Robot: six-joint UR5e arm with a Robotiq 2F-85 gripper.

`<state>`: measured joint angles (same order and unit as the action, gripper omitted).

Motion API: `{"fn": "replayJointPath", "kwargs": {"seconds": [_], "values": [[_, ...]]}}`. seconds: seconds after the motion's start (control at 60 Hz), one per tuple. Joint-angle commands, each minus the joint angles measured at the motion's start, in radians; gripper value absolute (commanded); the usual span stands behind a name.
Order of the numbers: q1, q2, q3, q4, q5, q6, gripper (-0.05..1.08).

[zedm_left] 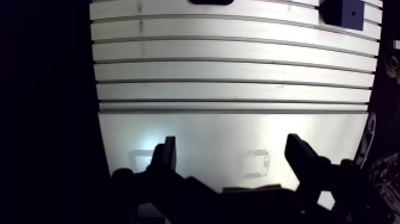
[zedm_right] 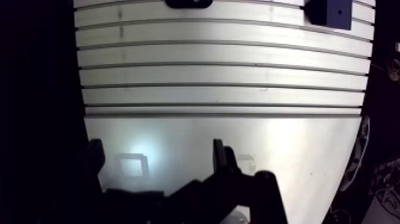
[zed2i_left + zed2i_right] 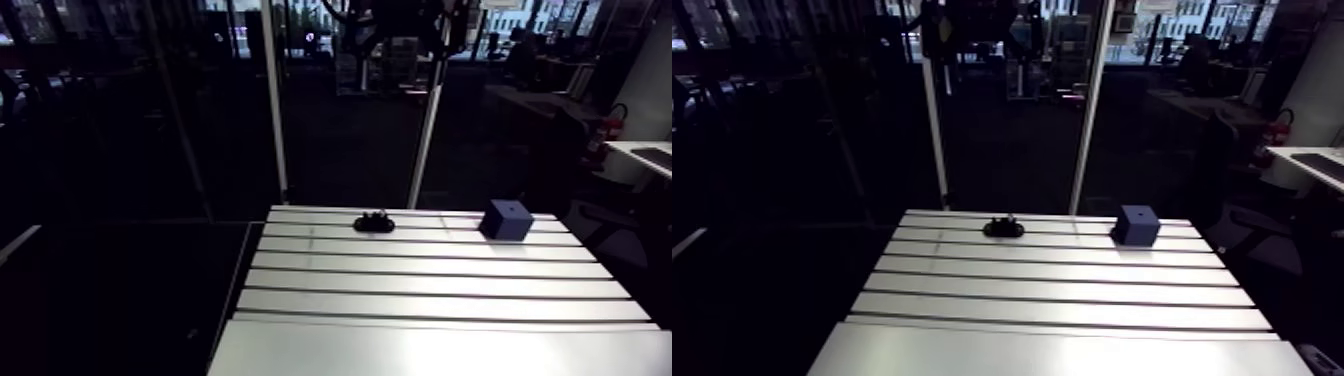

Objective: Pick up the M10 bolt and insert it into the hole until fully seated.

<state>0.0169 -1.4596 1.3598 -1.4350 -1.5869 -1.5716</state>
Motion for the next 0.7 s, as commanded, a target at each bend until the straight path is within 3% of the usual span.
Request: {"fn": "replayJointPath", "kwargs": {"seconds": [0.017,0.433,0.7], "values": [[0.025,0.068,-0.041,-0.055,0.034,-0.028,0.01],[0.025,0.064,-0.037,-0.055,0.032,-0.028,0.01],[0.025,0.076,0.007,-0.1,0.025,-0.029,0.01]]}}
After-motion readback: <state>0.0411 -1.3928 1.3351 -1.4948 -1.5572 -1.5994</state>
